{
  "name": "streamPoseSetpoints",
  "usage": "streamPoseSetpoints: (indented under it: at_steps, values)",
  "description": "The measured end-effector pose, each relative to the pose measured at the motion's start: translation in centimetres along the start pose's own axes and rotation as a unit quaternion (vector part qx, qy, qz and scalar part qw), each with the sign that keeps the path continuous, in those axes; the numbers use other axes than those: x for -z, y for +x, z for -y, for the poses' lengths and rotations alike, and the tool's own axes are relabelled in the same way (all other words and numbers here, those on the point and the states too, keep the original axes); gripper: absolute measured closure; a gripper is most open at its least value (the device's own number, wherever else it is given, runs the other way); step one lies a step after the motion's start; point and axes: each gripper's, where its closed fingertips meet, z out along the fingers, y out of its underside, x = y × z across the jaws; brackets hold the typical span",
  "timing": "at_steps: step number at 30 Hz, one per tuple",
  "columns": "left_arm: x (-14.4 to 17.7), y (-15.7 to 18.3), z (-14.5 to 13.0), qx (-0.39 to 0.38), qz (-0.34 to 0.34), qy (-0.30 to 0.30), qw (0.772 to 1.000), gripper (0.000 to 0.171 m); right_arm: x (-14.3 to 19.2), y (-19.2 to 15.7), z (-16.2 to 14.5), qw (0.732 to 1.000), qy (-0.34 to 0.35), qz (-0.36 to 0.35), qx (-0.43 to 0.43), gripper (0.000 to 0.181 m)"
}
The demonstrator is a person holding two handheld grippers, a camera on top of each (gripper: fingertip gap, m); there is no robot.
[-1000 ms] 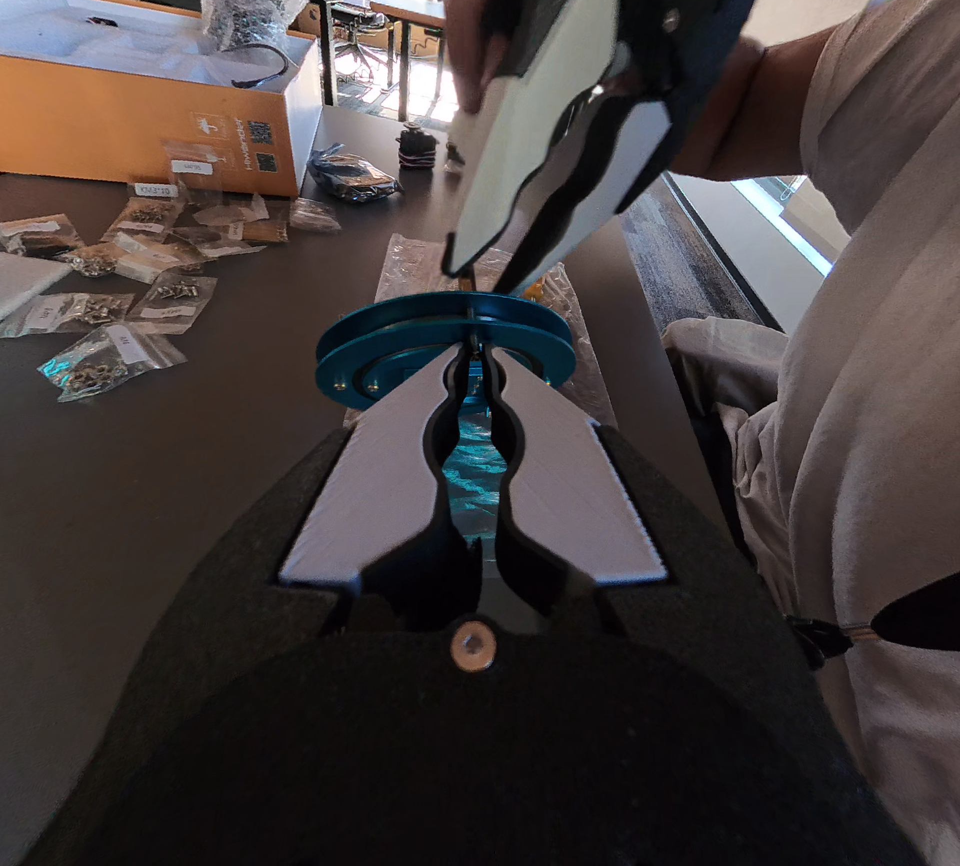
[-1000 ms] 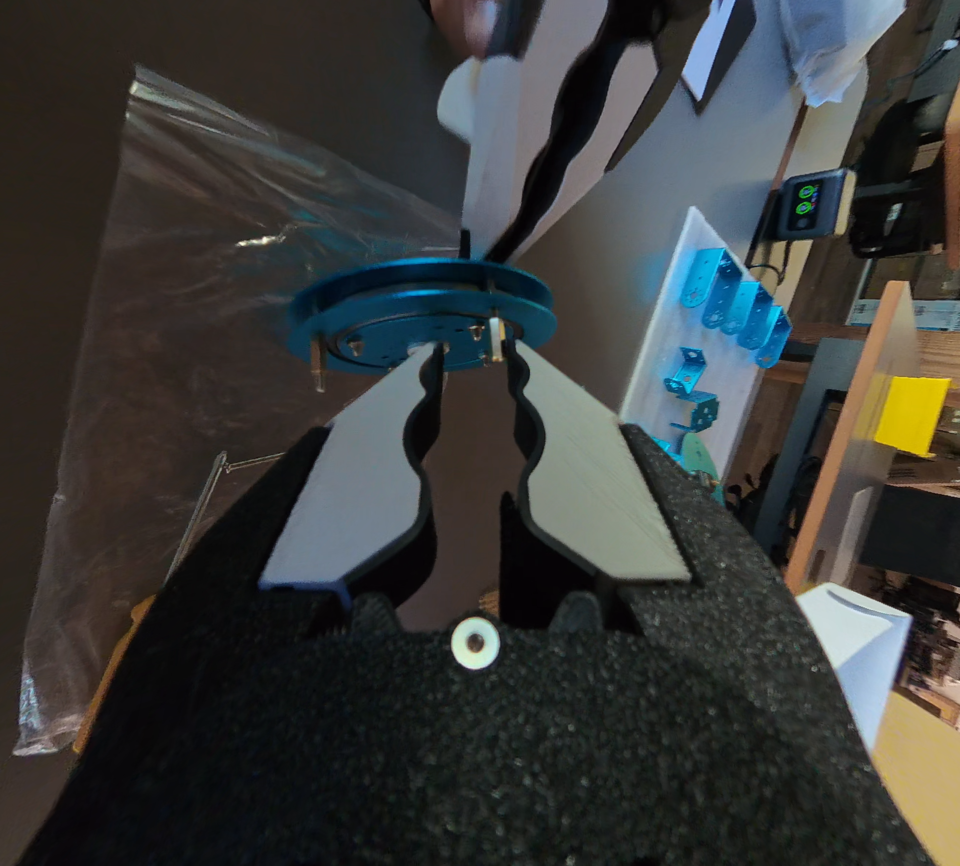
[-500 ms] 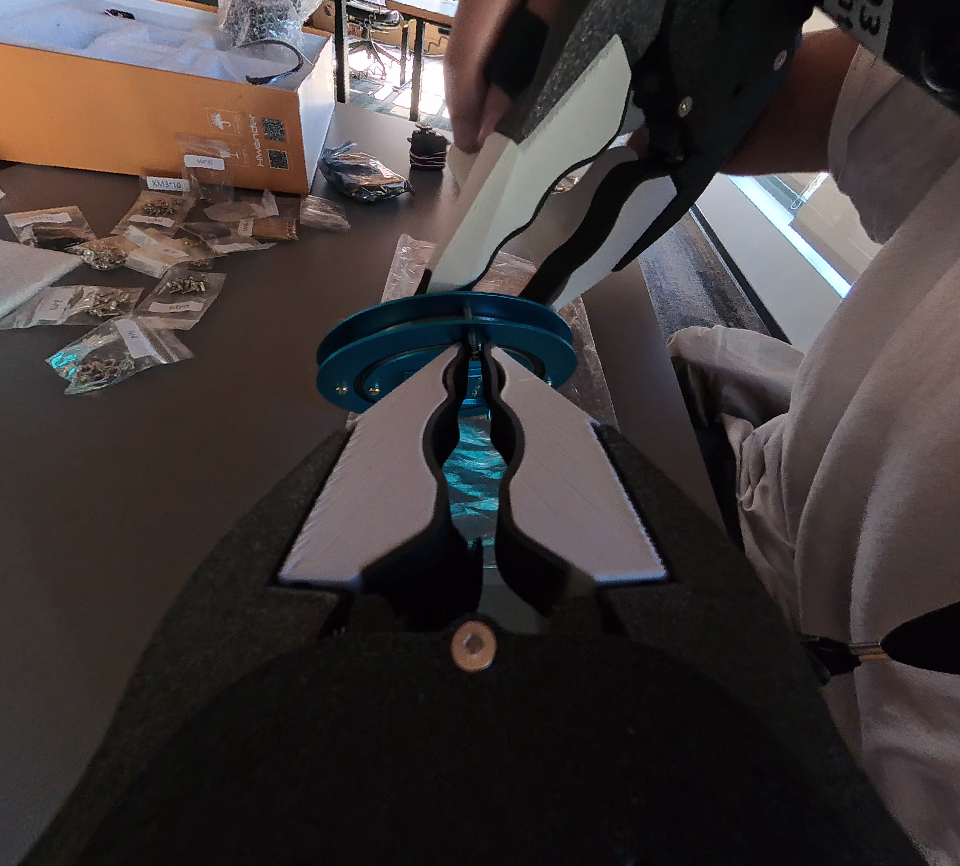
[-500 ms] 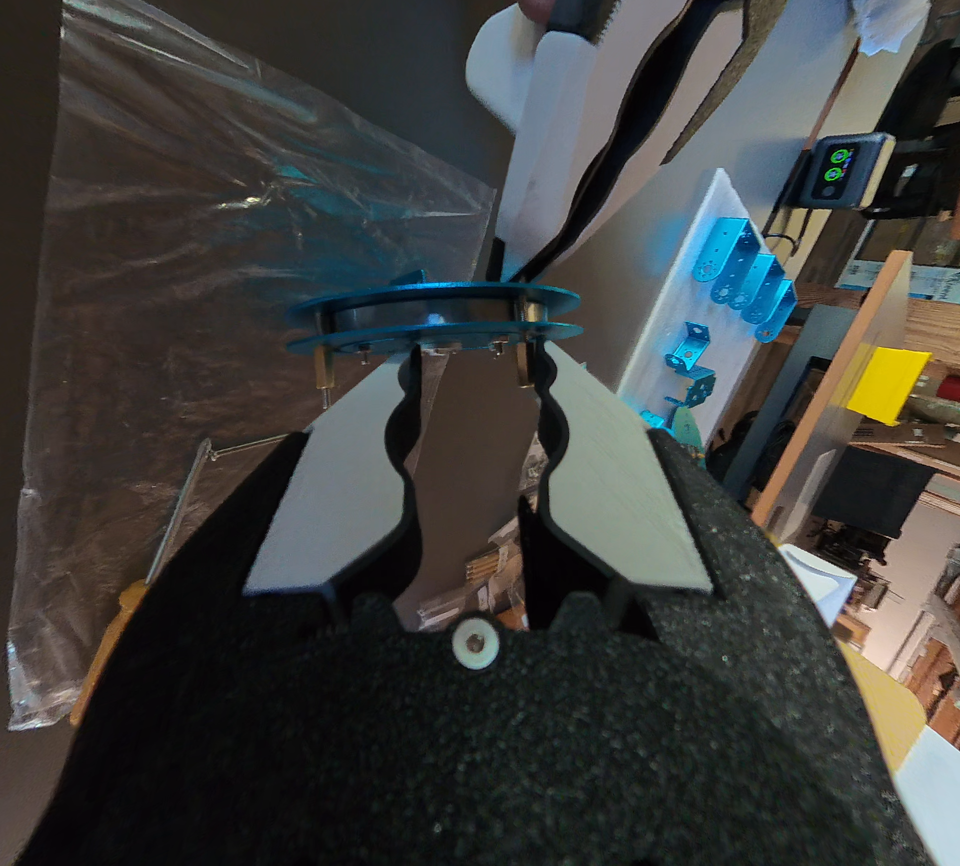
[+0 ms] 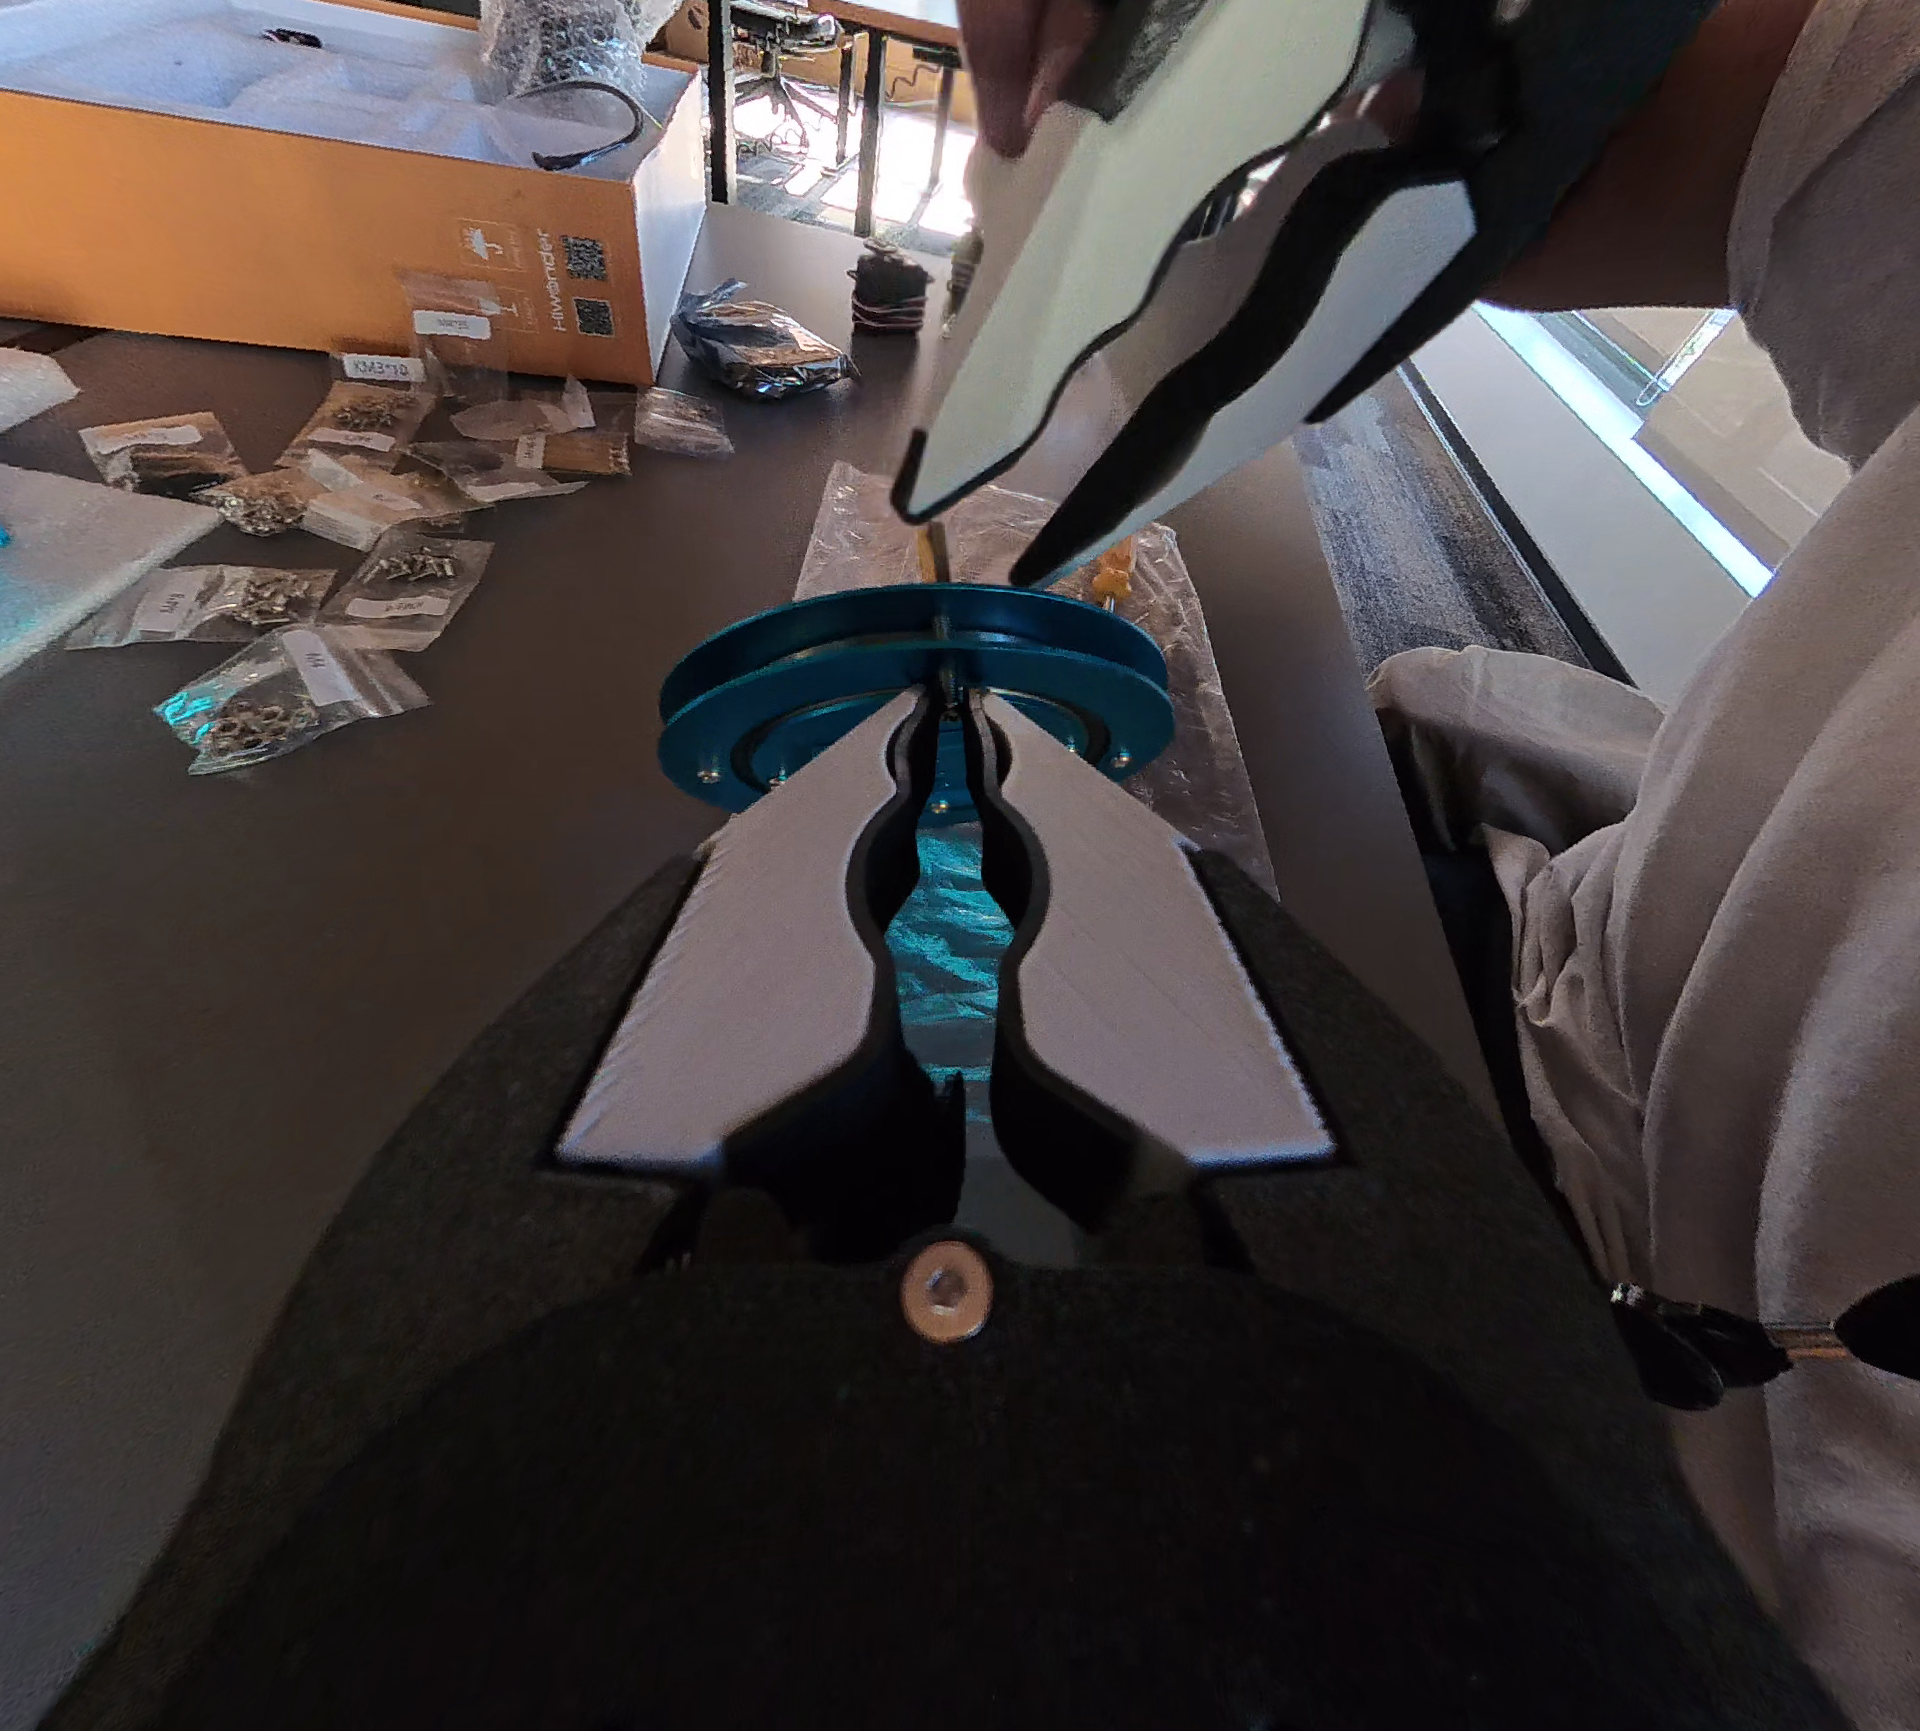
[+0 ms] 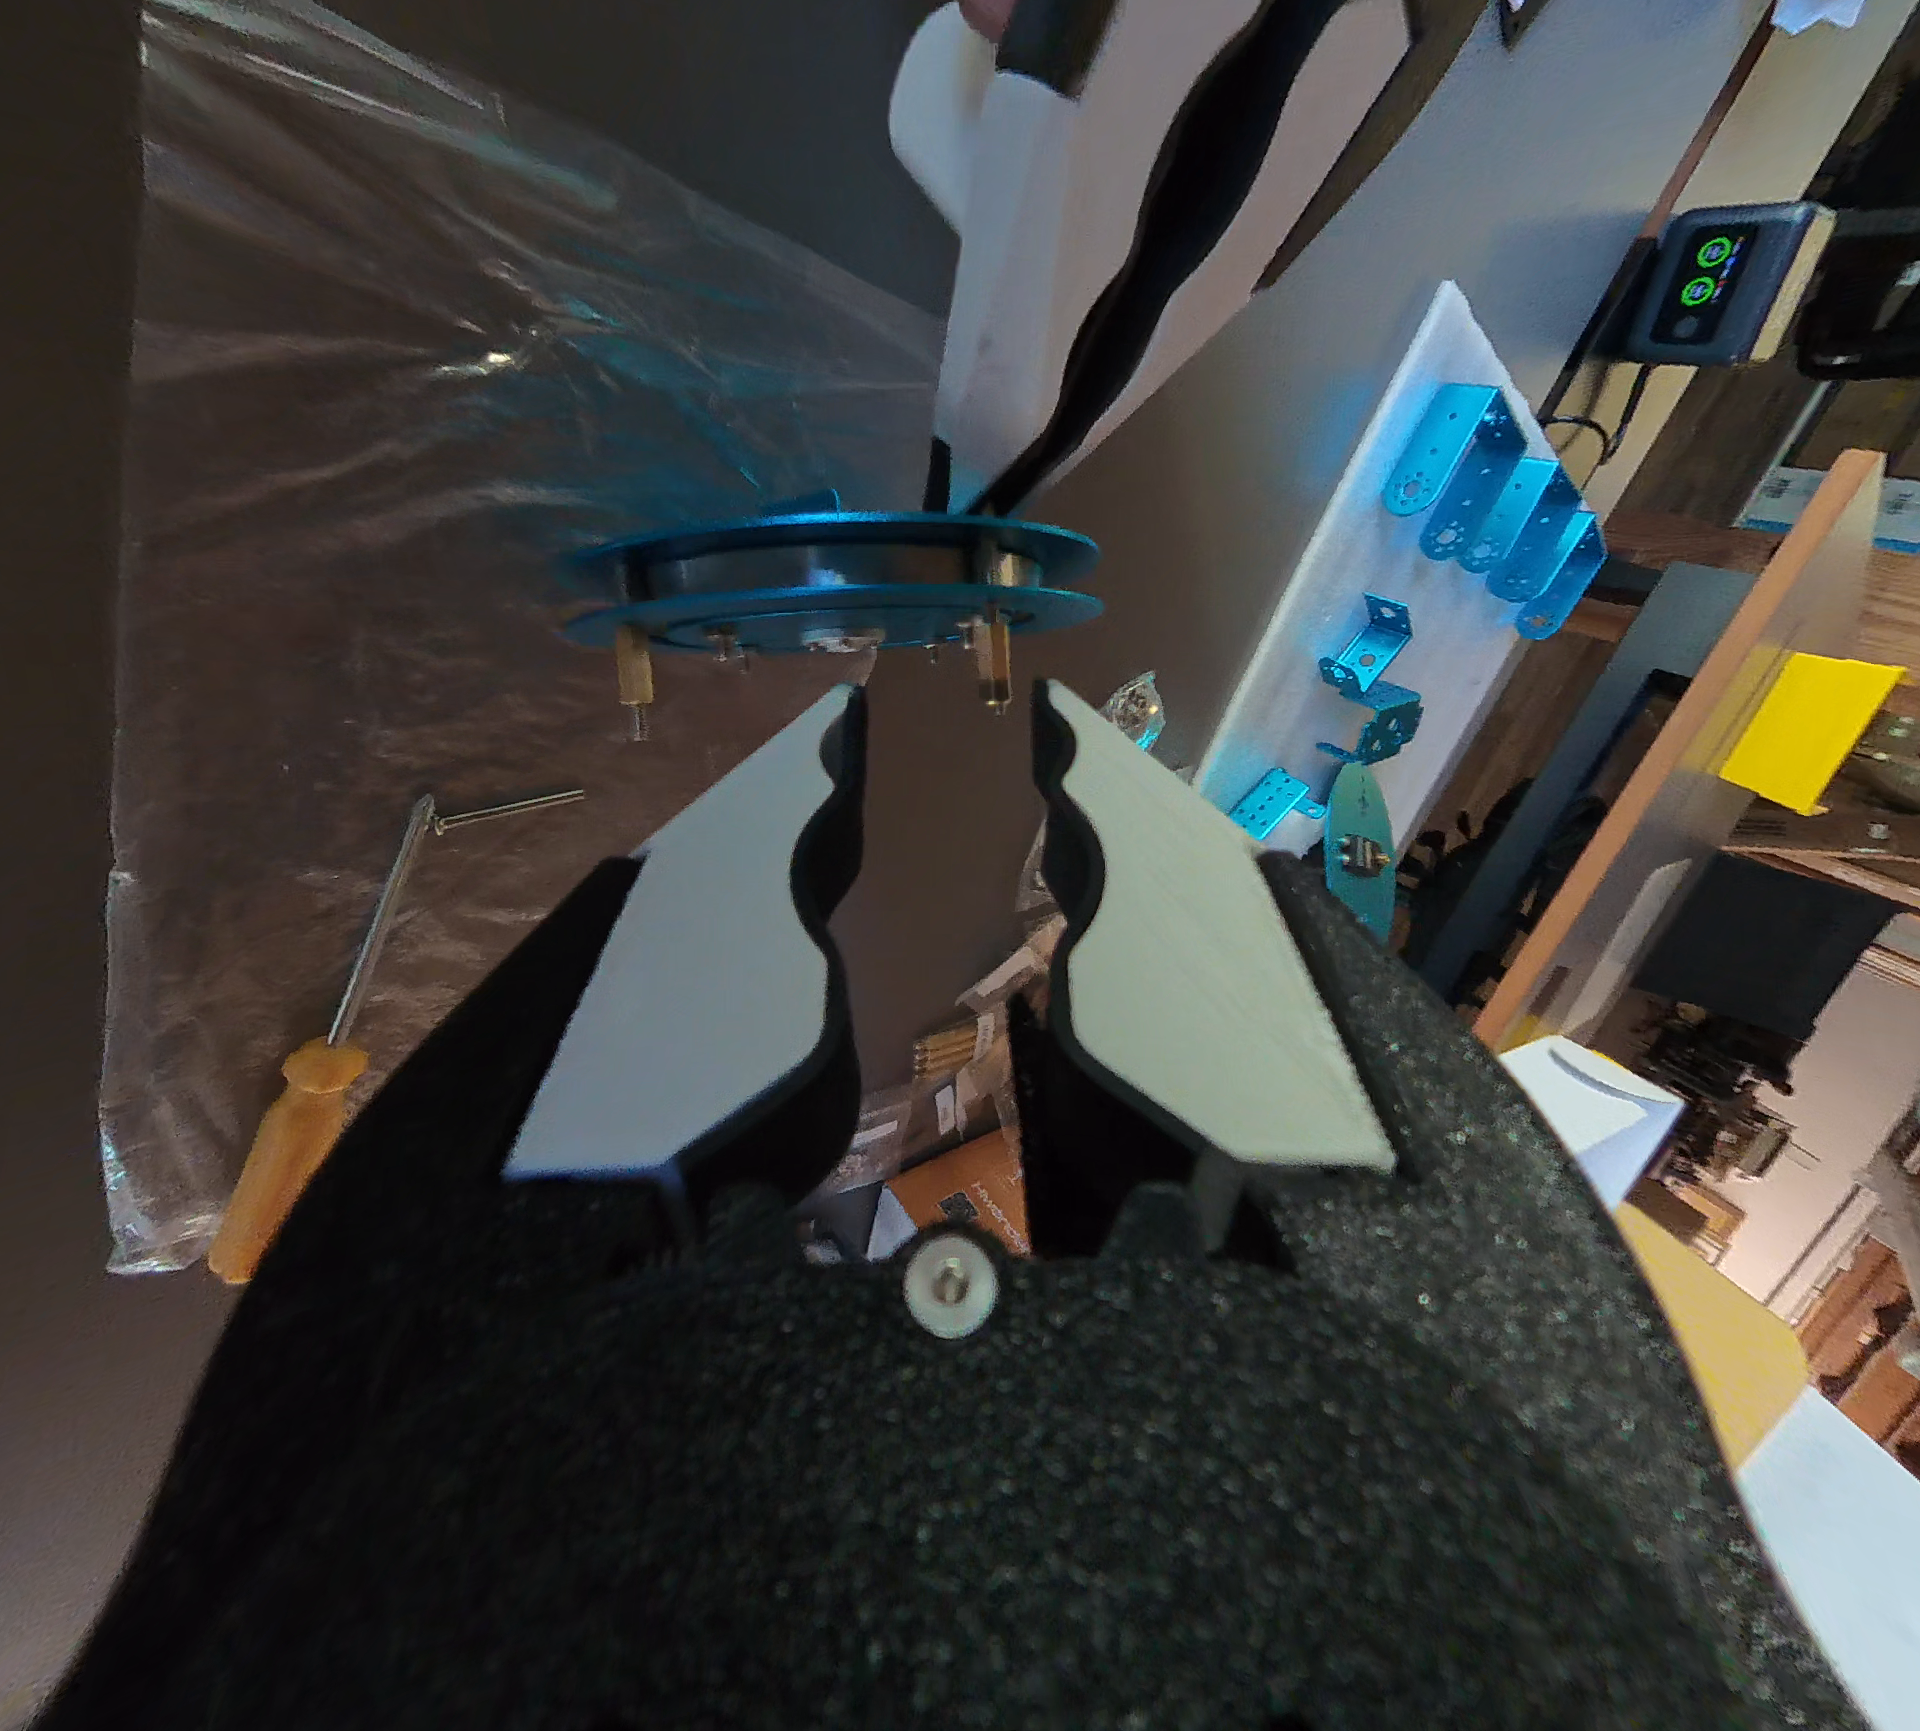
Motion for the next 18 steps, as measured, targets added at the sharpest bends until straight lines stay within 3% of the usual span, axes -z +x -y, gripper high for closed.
streamPoseSetpoints:
  at_steps: [9,14,18]
  values:
    - [-0.1,0.5,0.0,-0.012,-0.004,-0.002,1.0,0.168,-3.0,-1.3,-0.4,0.999,-0.026,0.019,0.012,0.138]
    - [-0.1,0.4,0.0,-0.004,-0.002,-0.001,1.0,0.168,-0.9,-0.8,0.2,0.999,-0.027,0.001,0.017,0.149]
    - [-0.1,0.5,0.0,0.016,-0.012,0.003,1.0,0.168,-1.8,-1.1,-0.5,0.997,-0.061,-0.019,0.045,0.141]
